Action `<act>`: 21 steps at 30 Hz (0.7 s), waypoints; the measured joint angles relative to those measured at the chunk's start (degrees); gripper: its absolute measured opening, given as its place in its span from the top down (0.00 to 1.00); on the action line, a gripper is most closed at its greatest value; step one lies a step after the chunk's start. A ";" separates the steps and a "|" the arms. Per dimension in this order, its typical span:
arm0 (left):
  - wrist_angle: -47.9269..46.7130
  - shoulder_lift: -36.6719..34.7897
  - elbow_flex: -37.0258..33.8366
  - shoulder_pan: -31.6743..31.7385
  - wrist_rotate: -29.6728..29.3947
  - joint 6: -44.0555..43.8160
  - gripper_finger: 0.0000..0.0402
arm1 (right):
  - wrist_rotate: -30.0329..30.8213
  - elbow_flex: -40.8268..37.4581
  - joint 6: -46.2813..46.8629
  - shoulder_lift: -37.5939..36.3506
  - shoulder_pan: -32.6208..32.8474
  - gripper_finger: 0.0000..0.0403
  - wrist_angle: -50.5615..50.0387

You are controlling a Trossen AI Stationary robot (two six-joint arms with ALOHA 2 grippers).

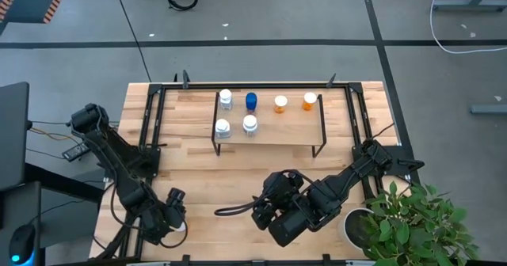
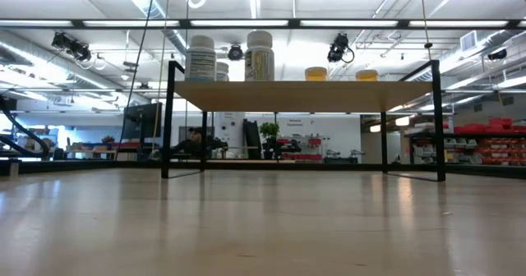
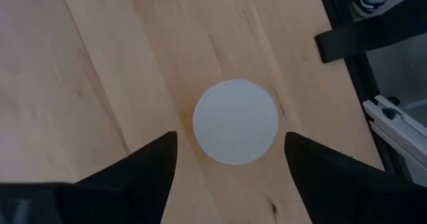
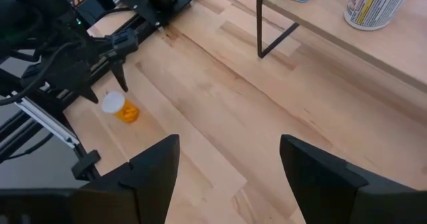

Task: Pick and place medicine bottles onto shelf by color
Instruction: Put the orange pill bottle on the shelf

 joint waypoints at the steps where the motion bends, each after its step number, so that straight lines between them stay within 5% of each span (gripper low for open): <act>1: -0.01 0.00 0.00 0.00 0.00 0.00 0.29 | 0.00 0.00 -0.14 0.00 0.00 0.34 -0.02; 21: 2.01 4.87 0.04 0.52 -0.57 3.52 0.29 | 0.00 0.00 -0.15 0.00 0.00 0.34 0.11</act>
